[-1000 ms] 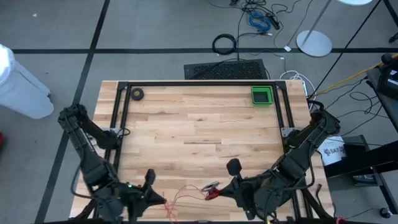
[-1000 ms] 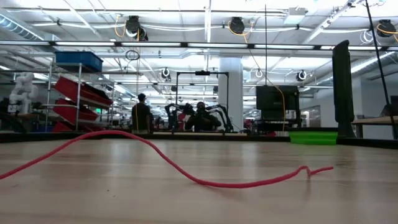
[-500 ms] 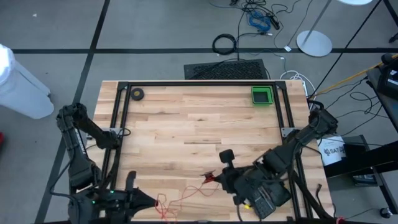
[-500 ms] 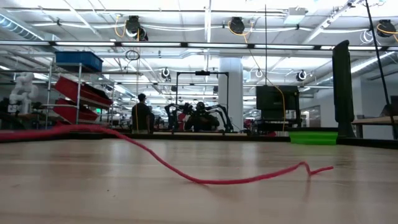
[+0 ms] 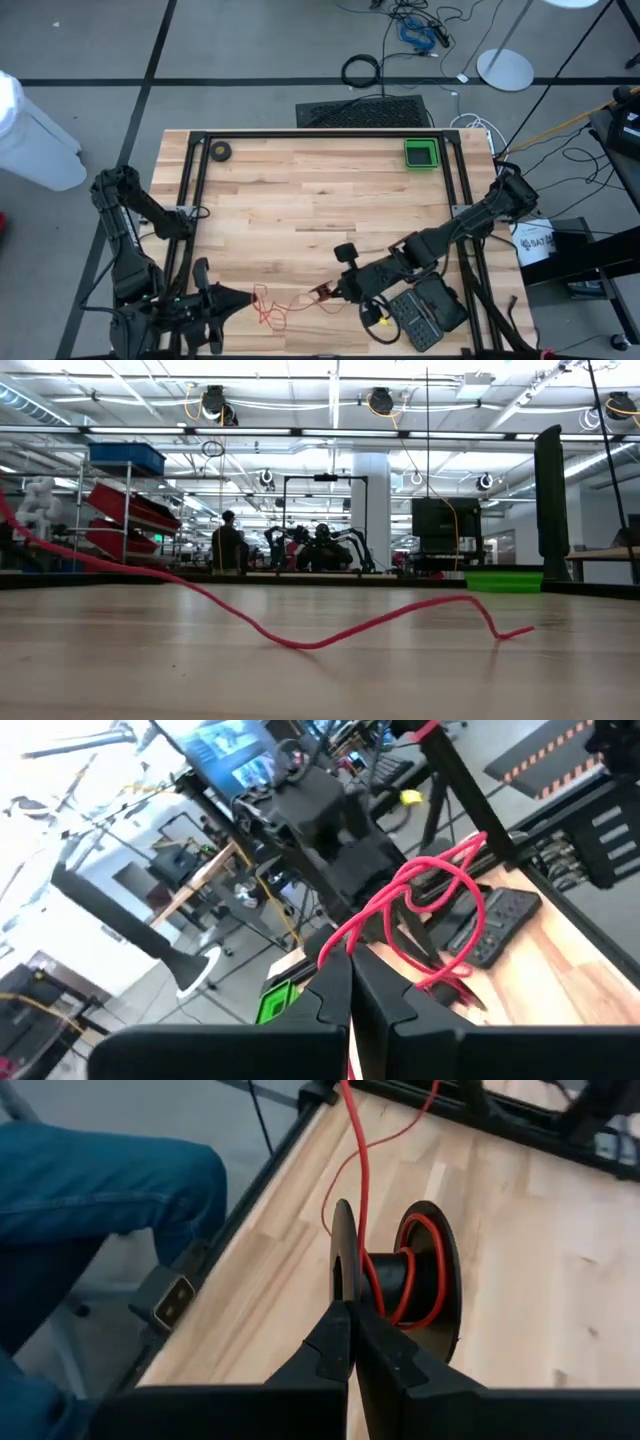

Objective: Coil cords
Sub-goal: Uncoil the red wire on the black spool

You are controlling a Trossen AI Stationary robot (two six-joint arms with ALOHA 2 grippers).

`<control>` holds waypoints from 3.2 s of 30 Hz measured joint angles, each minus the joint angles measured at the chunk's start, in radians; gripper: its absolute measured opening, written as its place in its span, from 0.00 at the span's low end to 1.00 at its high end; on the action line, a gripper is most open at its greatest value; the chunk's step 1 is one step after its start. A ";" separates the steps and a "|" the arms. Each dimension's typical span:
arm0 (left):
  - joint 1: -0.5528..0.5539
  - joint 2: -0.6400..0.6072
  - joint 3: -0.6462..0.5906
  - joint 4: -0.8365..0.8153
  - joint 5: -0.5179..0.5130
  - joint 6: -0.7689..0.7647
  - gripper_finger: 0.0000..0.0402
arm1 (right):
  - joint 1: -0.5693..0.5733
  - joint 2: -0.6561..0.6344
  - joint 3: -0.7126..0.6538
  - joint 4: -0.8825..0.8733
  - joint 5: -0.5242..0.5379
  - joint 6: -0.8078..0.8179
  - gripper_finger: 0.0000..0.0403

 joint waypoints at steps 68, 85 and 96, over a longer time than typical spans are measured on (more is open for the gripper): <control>0.494 0.042 -0.205 -0.388 0.606 -0.545 0.00 | 0.318 0.126 0.418 0.295 -0.131 -0.495 0.00; 0.398 0.041 -0.156 -0.527 0.766 -0.607 0.00 | 0.379 0.127 0.481 -0.098 0.438 -0.360 0.00; 0.261 0.040 -0.028 -0.563 0.754 -0.633 0.00 | 0.315 0.127 0.481 -0.287 0.485 -0.195 0.00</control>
